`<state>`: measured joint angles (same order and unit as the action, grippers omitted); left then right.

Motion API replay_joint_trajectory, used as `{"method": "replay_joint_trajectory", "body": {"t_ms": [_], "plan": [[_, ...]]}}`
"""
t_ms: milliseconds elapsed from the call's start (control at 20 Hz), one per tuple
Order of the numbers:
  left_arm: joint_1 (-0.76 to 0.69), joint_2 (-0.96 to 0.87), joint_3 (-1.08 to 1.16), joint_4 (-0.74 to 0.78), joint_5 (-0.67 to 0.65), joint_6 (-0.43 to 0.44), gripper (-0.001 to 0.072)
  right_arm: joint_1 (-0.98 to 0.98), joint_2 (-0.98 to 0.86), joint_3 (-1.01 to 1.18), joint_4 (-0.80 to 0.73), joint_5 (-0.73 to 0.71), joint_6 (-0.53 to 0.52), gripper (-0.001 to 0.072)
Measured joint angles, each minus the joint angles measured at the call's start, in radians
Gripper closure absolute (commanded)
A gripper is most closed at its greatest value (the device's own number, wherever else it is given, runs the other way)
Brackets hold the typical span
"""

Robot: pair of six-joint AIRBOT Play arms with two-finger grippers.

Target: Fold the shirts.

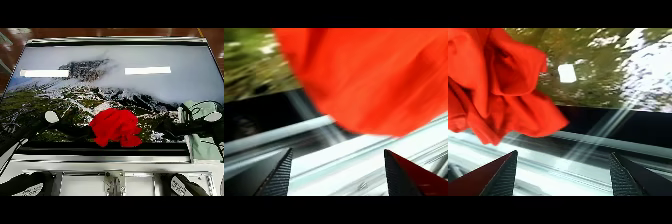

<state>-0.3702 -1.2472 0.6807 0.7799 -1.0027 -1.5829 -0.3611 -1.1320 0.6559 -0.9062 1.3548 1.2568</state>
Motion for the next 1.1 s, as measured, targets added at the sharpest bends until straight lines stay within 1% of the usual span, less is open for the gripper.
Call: {"method": "replay_joint_trajectory", "body": {"t_ms": [100, 150, 200, 250, 300, 350, 400, 550, 850, 900, 950, 1000, 1050, 1100], "plan": [[-0.043, -0.032, -0.023, -0.069, 0.077, 0.010, 0.0051, -0.002, -0.039, -0.006, 0.021, 0.007, -0.005, 0.0027], [-0.062, -0.049, -0.029, -0.097, 0.112, 0.013, 0.0144, -0.002, -0.055, -0.007, 0.027, 0.008, -0.006, 0.0027], [-0.079, -0.068, -0.035, -0.128, 0.145, 0.016, 0.0332, -0.002, -0.068, -0.009, 0.034, 0.009, -0.008, 0.0027], [-0.090, -0.082, -0.039, -0.151, 0.170, 0.017, 0.0477, -0.002, -0.079, -0.011, 0.040, 0.008, -0.010, 0.0027], [-0.098, -0.094, -0.041, -0.170, 0.197, 0.019, 0.0576, -0.002, -0.087, -0.014, 0.046, 0.007, -0.011, 0.0027], [-0.104, -0.101, -0.042, -0.186, 0.216, 0.022, 0.0650, -0.002, -0.093, -0.021, 0.052, 0.006, -0.011, 0.0027], [-0.109, -0.107, -0.041, -0.196, 0.232, 0.029, 0.0669, -0.002, -0.097, -0.032, 0.063, 0.001, -0.012, 0.0027], [-0.117, -0.116, -0.024, -0.215, 0.255, 0.061, 0.0670, 0.027, -0.104, -0.081, 0.079, -0.032, -0.014, 0.0027], [-0.121, -0.091, 0.004, -0.225, 0.253, 0.099, 0.0670, 0.244, -0.118, -0.134, 0.104, -0.182, -0.016, 0.0029], [-0.121, -0.080, 0.005, -0.226, 0.251, 0.102, 0.0670, 0.278, -0.127, -0.137, 0.111, -0.200, -0.015, 0.0044], [-0.121, -0.068, 0.007, -0.226, 0.247, 0.103, 0.0670, 0.307, -0.138, -0.138, 0.123, -0.219, -0.015, 0.0098], [-0.121, -0.057, 0.008, -0.227, 0.247, 0.105, 0.0670, 0.337, -0.150, -0.140, 0.137, -0.239, -0.015, 0.0102], [-0.121, -0.046, 0.008, -0.227, 0.245, 0.106, 0.0670, 0.363, -0.162, -0.141, 0.154, -0.262, -0.015, 0.0146], [-0.121, -0.036, 0.009, -0.227, 0.245, 0.106, 0.0670, 0.389, -0.173, -0.141, 0.175, -0.280, -0.015, 0.0330]]}}
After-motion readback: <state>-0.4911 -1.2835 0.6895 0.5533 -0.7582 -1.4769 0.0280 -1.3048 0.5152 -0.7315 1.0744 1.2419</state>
